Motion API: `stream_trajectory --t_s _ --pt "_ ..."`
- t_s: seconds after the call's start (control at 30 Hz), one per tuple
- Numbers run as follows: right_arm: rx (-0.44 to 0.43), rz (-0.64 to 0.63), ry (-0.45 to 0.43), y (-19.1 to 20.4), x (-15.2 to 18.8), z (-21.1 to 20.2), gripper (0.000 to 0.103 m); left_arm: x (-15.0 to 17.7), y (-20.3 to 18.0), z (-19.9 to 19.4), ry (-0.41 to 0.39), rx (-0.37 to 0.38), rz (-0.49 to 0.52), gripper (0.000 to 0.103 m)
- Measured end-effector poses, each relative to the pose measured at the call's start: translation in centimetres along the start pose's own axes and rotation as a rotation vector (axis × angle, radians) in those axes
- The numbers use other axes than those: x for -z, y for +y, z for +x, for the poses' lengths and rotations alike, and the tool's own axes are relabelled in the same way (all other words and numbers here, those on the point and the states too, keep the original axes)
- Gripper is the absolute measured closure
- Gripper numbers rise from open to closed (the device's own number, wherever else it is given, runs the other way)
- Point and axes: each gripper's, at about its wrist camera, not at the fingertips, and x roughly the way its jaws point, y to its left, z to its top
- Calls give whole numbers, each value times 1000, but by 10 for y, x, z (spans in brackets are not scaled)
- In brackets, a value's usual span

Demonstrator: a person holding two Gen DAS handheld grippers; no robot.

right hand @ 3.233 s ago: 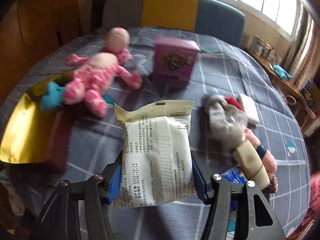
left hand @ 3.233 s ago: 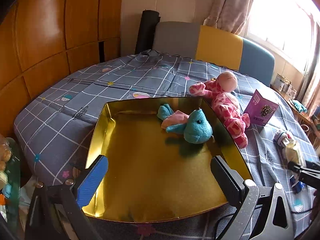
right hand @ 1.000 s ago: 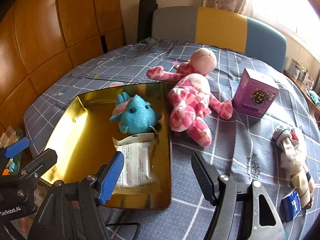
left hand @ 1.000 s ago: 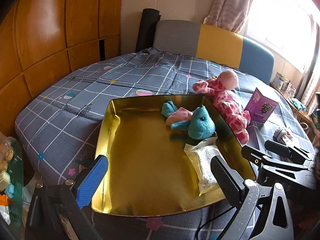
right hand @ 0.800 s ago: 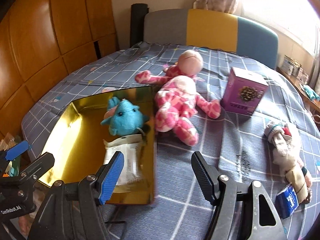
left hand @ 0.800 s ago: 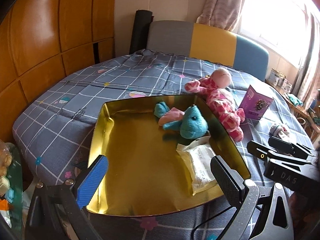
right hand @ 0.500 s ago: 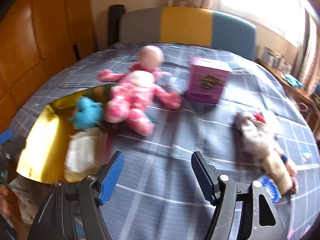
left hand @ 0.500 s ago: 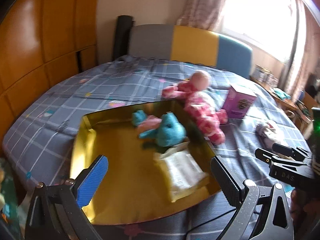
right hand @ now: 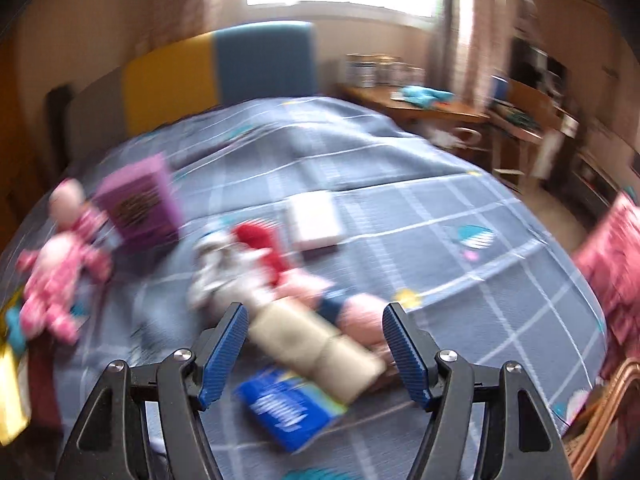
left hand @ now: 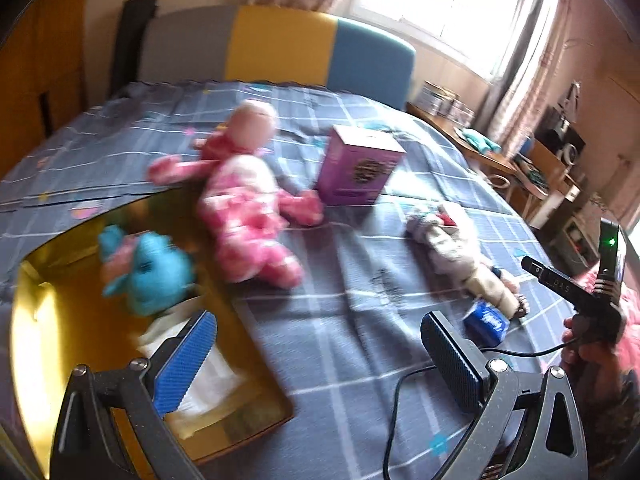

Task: Organize soft objects
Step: 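Move both tools back toward the remaining soft items, then grasp the grey sock with the left gripper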

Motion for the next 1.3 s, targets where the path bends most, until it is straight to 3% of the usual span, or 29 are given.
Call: stream_trajectory --t_s 0.23,0.4,0.53,0.83,0.9,0.93,1.1,1.3 --pt "-51 252 30 -55 -1 10 32 -35 -61 64 80 72 34 3" --pt "-84 269 43 -56 0 13 32 -58 -107 121 146 109 70 25" --pt "-111 270 56 -54 1 14 32 -73 -131 163 182 126 52 26" --pt "-170 272 113 -51 4 27 32 -98 -155 245 240 85 -5 26" --pt "-175 278 121 -51 5 29 32 -99 -157 258 256 82 7 42" --pt "-175 280 120 -52 4 29 32 -98 -158 265 276 95 11 58" --pt "-174 304 121 -57 5 30 32 -92 -149 253 273 166 18 65" --pt "-183 321 105 -61 5 26 32 -78 -115 186 214 210 22 65"
